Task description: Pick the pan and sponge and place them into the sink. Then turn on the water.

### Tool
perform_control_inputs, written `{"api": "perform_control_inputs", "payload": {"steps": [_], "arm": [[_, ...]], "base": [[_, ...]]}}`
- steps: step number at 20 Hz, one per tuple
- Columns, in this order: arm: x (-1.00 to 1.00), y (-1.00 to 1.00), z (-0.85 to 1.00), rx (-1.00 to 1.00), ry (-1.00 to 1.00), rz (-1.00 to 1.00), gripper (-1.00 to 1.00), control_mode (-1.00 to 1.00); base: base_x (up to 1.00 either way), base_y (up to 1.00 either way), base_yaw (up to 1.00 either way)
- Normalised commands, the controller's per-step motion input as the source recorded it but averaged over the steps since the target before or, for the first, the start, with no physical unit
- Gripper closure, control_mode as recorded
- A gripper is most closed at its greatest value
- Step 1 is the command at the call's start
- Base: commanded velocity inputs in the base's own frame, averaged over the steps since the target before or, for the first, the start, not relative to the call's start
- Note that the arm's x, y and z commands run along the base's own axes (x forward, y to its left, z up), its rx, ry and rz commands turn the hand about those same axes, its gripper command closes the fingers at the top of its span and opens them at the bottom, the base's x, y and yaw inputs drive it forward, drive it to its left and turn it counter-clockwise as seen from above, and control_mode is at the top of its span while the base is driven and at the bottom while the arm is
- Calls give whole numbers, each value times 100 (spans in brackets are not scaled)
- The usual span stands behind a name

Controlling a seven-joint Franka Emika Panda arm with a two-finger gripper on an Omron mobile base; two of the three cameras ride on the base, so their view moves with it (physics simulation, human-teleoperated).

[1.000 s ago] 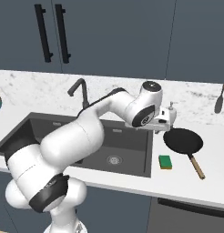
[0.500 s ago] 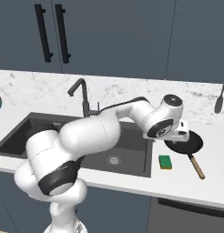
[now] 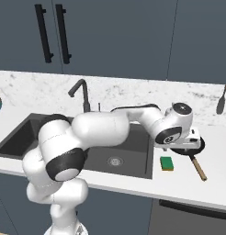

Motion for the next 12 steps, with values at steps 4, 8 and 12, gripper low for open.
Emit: {"api": "perform_control_inputs", "payload": {"steps": [4, 8, 12], "arm": [[0, -30, -26, -4, 4, 0, -100, -100], [3, -10, -11, 0, 13, 0, -100, -100], [16, -17, -10, 0, 16, 0, -100, -100]], "base": [[0, 0, 0], [0, 0, 0], [0, 0, 0]]}}
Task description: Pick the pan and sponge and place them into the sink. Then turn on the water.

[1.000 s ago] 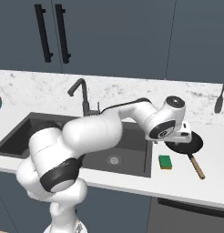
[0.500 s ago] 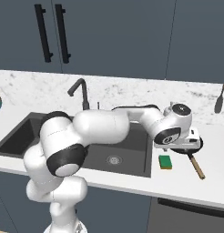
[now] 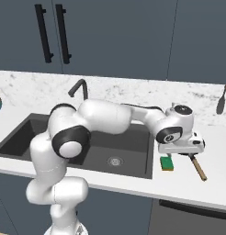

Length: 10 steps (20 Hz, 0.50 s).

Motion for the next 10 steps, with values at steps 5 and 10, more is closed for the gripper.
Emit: {"api": "perform_control_inputs", "payload": {"steps": [5, 10], "arm": [[24, -27, -11, 1, 17, 0, -100, -100], [27, -41, -7, 10, 13, 3, -100, -100]], "base": [[0, 0, 0], [0, 0, 0]]}}
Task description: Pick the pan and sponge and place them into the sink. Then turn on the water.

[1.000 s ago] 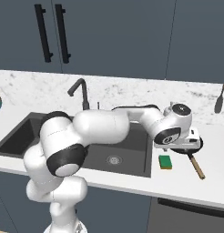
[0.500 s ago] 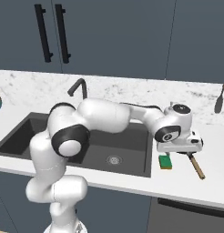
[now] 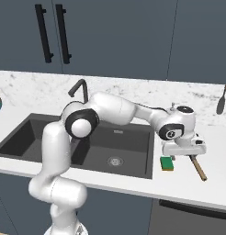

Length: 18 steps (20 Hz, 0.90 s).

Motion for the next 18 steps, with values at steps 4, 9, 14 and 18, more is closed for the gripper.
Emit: {"api": "perform_control_inputs", "payload": {"steps": [4, 9, 14, 18], "arm": [[23, -42, -3, 15, 12, 3, -100, -100], [23, -23, -21, 7, 10, 2, -100, -100], [3, 0, -49, 0, 2, 1, -100, -100], [0, 0, -52, 0, 0, 0, -100, -100]], "base": [[0, 0, 0], [0, 0, 0], [0, 0, 0], [0, 0, 0]]}}
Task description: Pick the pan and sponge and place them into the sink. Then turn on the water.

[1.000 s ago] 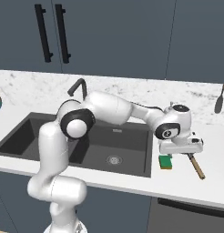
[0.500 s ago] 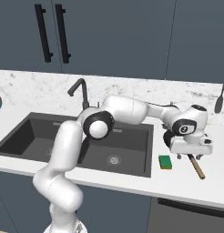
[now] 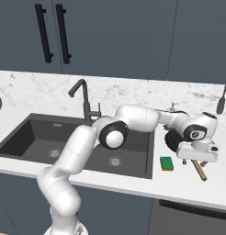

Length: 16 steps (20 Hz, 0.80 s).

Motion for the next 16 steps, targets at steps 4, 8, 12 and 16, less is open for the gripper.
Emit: {"api": "perform_control_inputs", "payload": {"steps": [4, 8, 12, 16], "arm": [[0, 5, -48, 0, 0, 0, 100, -100], [0, 35, -51, 0, 0, 0, 100, -100], [1, 14, -44, 0, 0, 0, 100, -100], [2, 2, -24, 0, 0, 0, 100, -100]], "base": [[0, 0, 0], [0, 0, 0], [0, 0, 0], [0, 0, 0]]}}
